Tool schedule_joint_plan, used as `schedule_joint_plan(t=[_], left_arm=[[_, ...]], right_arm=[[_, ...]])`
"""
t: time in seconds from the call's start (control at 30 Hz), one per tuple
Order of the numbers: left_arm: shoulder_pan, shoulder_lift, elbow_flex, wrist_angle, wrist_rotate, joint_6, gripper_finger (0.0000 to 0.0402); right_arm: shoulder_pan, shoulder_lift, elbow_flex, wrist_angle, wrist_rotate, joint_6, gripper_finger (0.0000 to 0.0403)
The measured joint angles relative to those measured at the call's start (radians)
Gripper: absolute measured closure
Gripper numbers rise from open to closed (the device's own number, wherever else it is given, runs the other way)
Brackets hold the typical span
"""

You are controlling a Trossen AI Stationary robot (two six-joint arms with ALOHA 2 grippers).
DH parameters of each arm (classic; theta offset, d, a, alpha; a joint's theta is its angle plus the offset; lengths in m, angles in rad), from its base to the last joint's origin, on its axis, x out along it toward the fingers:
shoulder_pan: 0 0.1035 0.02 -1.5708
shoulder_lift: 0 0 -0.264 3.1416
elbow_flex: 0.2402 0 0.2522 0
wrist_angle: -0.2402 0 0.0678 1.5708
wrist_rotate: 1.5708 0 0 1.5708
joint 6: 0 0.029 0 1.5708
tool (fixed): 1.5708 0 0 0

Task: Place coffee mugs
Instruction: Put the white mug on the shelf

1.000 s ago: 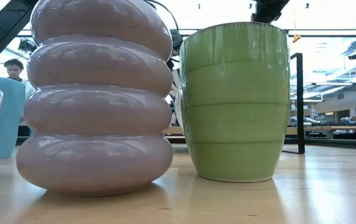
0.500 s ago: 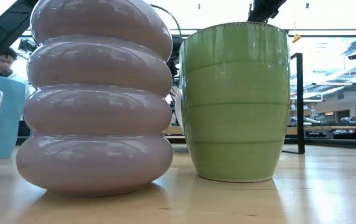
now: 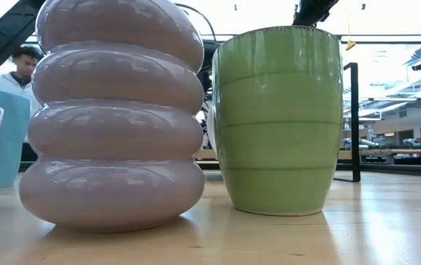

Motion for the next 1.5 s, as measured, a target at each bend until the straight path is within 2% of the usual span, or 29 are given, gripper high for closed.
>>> schedule_joint_plan(t=[1.17, 1.5], left_arm=[[-0.007, 0.0, -0.001, 0.044, -0.008, -0.019, 0.0362], [-0.006, 0.0, -0.001, 0.045, -0.03, 0.003, 0.0316]], right_arm=[[0.0, 0.0, 0.0, 0.0, 0.0, -0.002, 0.0267], [0.0, 0.0, 0.0, 0.0, 0.0, -0.002, 0.0267]])
